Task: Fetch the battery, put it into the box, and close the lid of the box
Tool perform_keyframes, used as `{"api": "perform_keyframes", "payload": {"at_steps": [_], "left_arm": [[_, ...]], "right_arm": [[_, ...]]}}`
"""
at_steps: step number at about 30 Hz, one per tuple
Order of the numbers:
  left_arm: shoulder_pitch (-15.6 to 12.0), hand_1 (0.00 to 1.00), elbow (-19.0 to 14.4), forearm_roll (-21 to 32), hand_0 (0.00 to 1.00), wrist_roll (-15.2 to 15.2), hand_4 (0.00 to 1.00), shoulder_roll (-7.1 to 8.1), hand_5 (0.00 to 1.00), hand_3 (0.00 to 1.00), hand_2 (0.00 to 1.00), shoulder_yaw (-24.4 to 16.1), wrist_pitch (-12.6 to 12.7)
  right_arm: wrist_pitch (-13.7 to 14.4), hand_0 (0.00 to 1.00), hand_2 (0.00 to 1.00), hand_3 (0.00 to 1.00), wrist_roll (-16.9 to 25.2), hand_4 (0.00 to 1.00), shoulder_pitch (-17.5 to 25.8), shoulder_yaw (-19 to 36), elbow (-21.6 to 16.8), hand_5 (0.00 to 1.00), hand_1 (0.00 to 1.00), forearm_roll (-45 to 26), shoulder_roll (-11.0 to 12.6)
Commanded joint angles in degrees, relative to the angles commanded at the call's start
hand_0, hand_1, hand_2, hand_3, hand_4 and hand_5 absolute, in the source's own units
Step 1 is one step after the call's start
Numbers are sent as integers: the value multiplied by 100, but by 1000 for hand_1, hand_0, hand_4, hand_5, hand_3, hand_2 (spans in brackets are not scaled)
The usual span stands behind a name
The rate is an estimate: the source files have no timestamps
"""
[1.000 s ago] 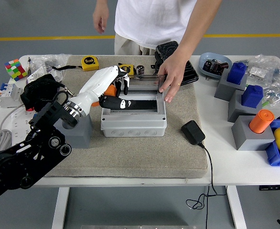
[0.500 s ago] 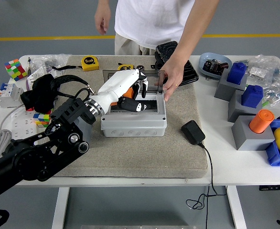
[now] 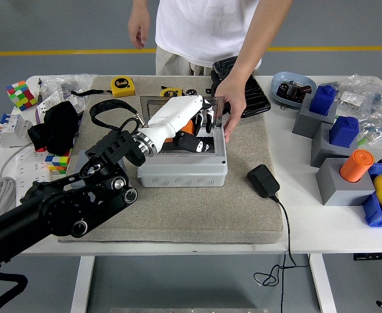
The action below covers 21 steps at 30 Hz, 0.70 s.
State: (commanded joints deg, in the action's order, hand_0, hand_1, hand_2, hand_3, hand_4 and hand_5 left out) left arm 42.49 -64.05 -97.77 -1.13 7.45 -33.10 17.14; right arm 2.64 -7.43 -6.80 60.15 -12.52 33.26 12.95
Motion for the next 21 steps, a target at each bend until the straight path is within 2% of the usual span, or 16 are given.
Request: {"api": "perform_keyframes", "payload": {"at_steps": [1,2,7,8,13,14,21], "left_arm": [[-3,113,23,31,95,55,998,-4,8,339,227,6,42],[-7,218,47,43,169,116,998,-10,41,391,293,9,84],[-40,218,151,97,169,340,998,-32,41,391,293,36,250],[-45,307,166,122,258,371,998,-35,88,428,341,39,277],[-50,307,242,183,258,492,998,-66,88,428,341,32,369],[-49,336,249,189,291,515,998,-73,157,432,359,27,386],[-59,335,295,205,285,564,998,-104,171,431,358,11,425]], "right_arm": [[0,659,629,543,1,936,0,-11,-1,441,631,-4,-1],[0,659,629,543,1,936,-2,-21,-2,440,631,-6,-1],[6,659,629,543,4,936,-6,-42,-9,440,631,-5,0],[9,659,630,543,4,936,-5,-42,-13,441,630,-2,3],[10,659,630,543,5,936,-2,-52,-19,441,630,-1,5],[10,659,628,543,7,936,-3,-48,-21,441,631,0,4],[12,660,628,543,14,936,3,-6,-40,441,631,19,-10]]}}
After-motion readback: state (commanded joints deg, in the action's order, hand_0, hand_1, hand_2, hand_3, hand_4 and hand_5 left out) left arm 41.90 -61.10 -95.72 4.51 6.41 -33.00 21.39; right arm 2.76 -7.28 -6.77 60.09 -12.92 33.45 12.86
